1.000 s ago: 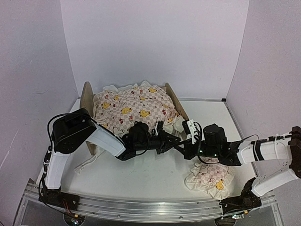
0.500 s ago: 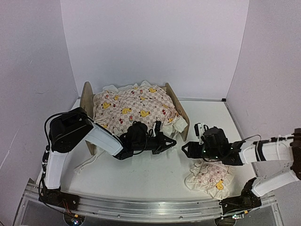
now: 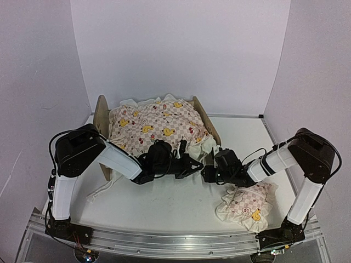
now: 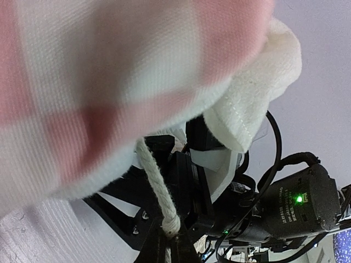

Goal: Set up the pet bed

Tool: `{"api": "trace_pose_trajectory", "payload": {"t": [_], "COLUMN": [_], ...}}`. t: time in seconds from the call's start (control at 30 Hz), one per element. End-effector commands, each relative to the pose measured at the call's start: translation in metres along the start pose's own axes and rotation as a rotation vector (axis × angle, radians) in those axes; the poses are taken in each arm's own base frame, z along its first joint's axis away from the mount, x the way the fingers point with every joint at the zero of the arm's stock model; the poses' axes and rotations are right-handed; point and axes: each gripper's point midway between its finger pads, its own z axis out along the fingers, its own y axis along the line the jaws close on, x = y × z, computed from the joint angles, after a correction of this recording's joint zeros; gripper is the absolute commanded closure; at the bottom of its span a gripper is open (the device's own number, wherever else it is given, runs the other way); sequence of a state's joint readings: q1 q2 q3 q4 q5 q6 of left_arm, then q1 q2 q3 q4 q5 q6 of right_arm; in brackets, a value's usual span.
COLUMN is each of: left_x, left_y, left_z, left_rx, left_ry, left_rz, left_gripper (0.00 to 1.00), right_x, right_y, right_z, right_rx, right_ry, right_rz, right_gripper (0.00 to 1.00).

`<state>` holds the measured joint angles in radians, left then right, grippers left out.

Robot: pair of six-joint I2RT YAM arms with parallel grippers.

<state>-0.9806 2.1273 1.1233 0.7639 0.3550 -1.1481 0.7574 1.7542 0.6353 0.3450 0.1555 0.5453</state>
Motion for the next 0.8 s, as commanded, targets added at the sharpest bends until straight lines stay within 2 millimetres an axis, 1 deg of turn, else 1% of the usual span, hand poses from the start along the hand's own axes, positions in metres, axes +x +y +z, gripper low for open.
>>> {"api": "trace_pose_trajectory", "payload": {"t": [0.0,0.1,0.17,0.23,0.27,0.3,0.37,0.47,0.5,0.53,0.6,0.67,0.7,0.77], "left_x": [-0.018,-0.016,-0.016,-0.015,-0.014,-0.012,-0.006,0.004,0.006,0.011,0.017,0.019,0.018,0.015], "left_y": [0.01,0.011,0.012,0.013,0.014,0.015,0.016,0.02,0.021,0.023,0.026,0.028,0.027,0.019], "left_z": [-0.011,-0.011,-0.012,-0.014,-0.013,-0.013,-0.011,-0.006,-0.004,-0.002,0.001,0.001,0.0,-0.004], "left_rx": [-0.053,-0.053,-0.059,-0.063,-0.065,-0.069,-0.074,-0.093,-0.112,-0.136,-0.175,-0.198,-0.204,-0.207], "left_ry": [-0.047,-0.042,-0.047,-0.048,-0.046,-0.045,-0.031,-0.019,-0.023,-0.025,-0.026,-0.027,-0.03,-0.049], "left_rz": [-0.031,-0.033,-0.028,-0.016,-0.009,-0.002,0.024,0.081,0.118,0.16,0.248,0.315,0.346,0.406], "left_gripper": [1.0,1.0,1.0,1.0,1.0,1.0,1.0,1.0,1.0,1.0,0.93,0.81,0.72,0.51], "right_x": [-0.044,-0.044,-0.041,-0.039,-0.04,-0.044,-0.043,-0.029,-0.021,-0.02,-0.023,-0.031,-0.034,-0.038], "right_y": [0.017,0.021,0.019,0.011,0.008,0.01,0.01,0.006,0.003,0.003,0.001,0.004,0.005,0.008], "right_z": [0.009,0.024,0.029,0.024,0.018,0.007,-0.01,-0.028,-0.035,-0.042,-0.057,-0.066,-0.069,-0.072], "right_rx": [-0.014,0.002,0.019,0.04,0.043,0.027,0.009,-0.026,-0.035,-0.048,-0.065,-0.092,-0.101,-0.122], "right_ry": [-0.165,-0.161,-0.162,-0.176,-0.185,-0.197,-0.169,-0.091,-0.074,-0.073,-0.101,-0.125,-0.134,-0.133], "right_rz": [0.016,0.002,-0.005,0.008,0.014,0.019,0.032,0.054,0.055,0.05,0.043,0.02,0.006,-0.012], "right_gripper": [0.48,0.49,0.62,0.79,0.85,1.0,1.0,1.0,1.0,1.0,1.0,1.0,1.0,1.0]}}
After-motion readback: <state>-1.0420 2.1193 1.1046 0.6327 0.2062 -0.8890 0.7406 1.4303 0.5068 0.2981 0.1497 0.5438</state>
